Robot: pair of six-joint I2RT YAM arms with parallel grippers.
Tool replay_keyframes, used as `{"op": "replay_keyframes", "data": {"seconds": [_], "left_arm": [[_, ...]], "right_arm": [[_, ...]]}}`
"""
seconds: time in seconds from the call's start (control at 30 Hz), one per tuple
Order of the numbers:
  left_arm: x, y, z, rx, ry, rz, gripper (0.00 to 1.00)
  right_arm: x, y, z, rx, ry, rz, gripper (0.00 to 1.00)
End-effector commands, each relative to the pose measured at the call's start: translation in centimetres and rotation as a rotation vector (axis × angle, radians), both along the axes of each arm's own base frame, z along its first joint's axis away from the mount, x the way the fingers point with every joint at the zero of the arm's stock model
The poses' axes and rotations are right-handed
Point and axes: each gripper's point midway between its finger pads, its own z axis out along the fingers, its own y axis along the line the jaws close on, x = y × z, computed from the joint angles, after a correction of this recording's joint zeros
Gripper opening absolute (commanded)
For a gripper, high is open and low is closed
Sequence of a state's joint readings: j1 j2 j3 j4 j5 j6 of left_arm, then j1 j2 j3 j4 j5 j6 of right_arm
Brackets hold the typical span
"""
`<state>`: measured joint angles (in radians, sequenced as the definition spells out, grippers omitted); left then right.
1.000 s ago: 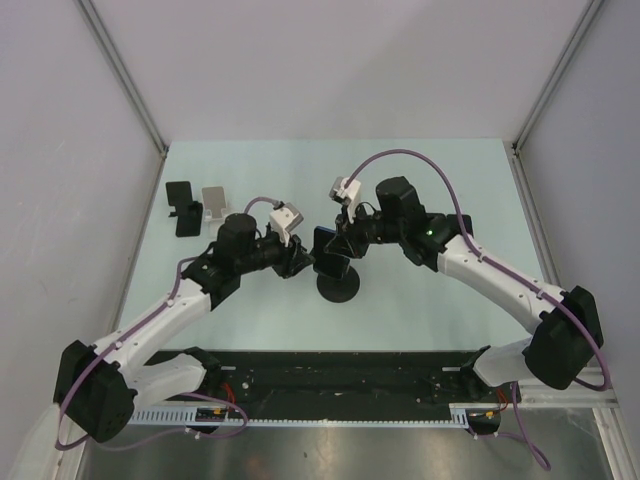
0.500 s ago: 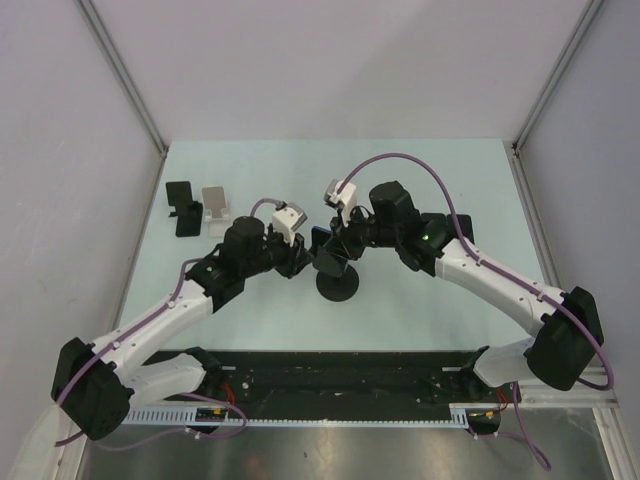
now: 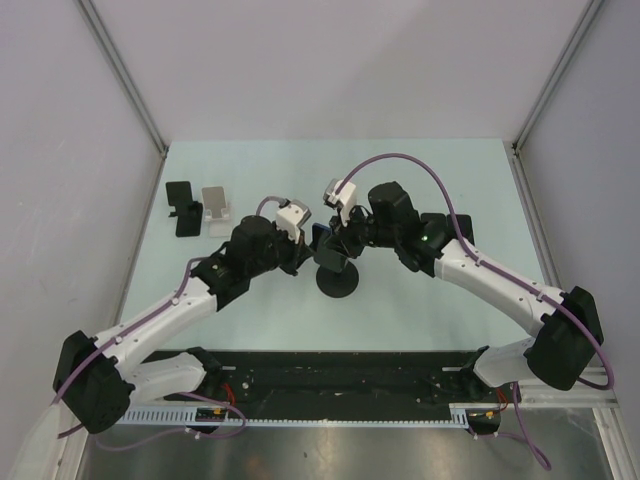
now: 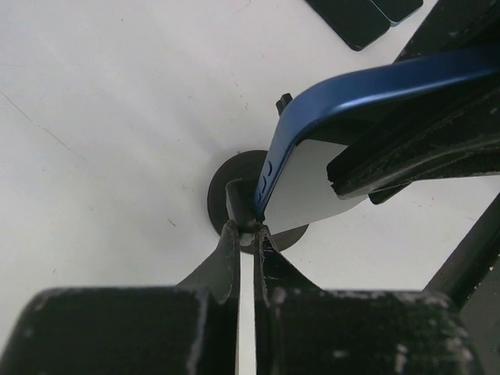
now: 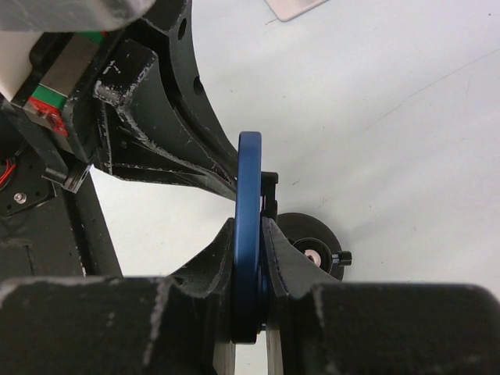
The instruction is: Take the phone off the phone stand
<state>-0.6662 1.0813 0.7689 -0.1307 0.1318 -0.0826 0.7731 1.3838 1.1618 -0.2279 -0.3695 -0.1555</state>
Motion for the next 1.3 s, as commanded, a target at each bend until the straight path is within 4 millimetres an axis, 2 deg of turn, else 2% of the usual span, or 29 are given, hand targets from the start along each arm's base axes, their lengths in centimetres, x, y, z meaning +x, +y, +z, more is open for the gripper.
{"op": "replay_keyframes", "data": {"seconds": [0.0,0.2,0.43,0.7,0.77,0.83,0.9,0.93,1.0,1.03,1.13,1.27], "left_arm": [[4.1,2.9,1.9,0.021,-0.080,0.210,0.00],[5.8,4.9,1.6,-0.007,-0.042,0.228,0.00],[7.7,6.1,0.7,-0.014,0.010,0.205,0.00],[8.9,5.7,-0.4,-0.007,0.060,0.199,0.00],[8.9,5.5,-0.8,-0.010,0.078,0.195,0.00],[8.4,4.9,-0.1,-0.038,0.078,0.164,0.00],[7.9,4.8,0.3,-0.051,0.071,0.149,0.13],[7.6,4.9,1.1,-0.062,0.052,0.148,0.26],[6.9,5.0,1.3,-0.070,0.045,0.144,0.36],[6.3,5.1,2.4,-0.087,0.021,0.140,0.45],[4.4,5.2,2.7,-0.081,0.013,0.141,0.58],[1.2,3.8,2.0,-0.030,0.012,0.099,0.67]], "right_arm": [[-1.0,-2.7,-2.9,-0.143,0.058,-0.003,0.00],[-1.6,-3.7,-2.9,-0.138,0.093,0.039,0.00],[-2.6,-3.3,-2.8,-0.092,0.143,0.120,0.00],[-4.8,-2.2,-1.1,0.018,0.201,0.266,0.00],[-4.8,-1.9,-0.8,0.031,0.199,0.266,0.00],[-4.5,-1.7,-0.8,0.033,0.196,0.251,0.00],[-3.6,-1.7,-0.9,0.024,0.170,0.207,0.00],[-3.0,-1.6,-0.6,0.028,0.151,0.182,0.00],[-1.9,-1.6,-0.8,0.002,0.112,0.120,0.00],[-1.5,-1.5,-0.6,0.005,0.095,0.103,0.00],[-0.3,-1.7,-0.5,-0.009,0.060,0.031,0.00],[0.9,-2.1,-0.9,-0.049,0.018,-0.051,0.00]]}}
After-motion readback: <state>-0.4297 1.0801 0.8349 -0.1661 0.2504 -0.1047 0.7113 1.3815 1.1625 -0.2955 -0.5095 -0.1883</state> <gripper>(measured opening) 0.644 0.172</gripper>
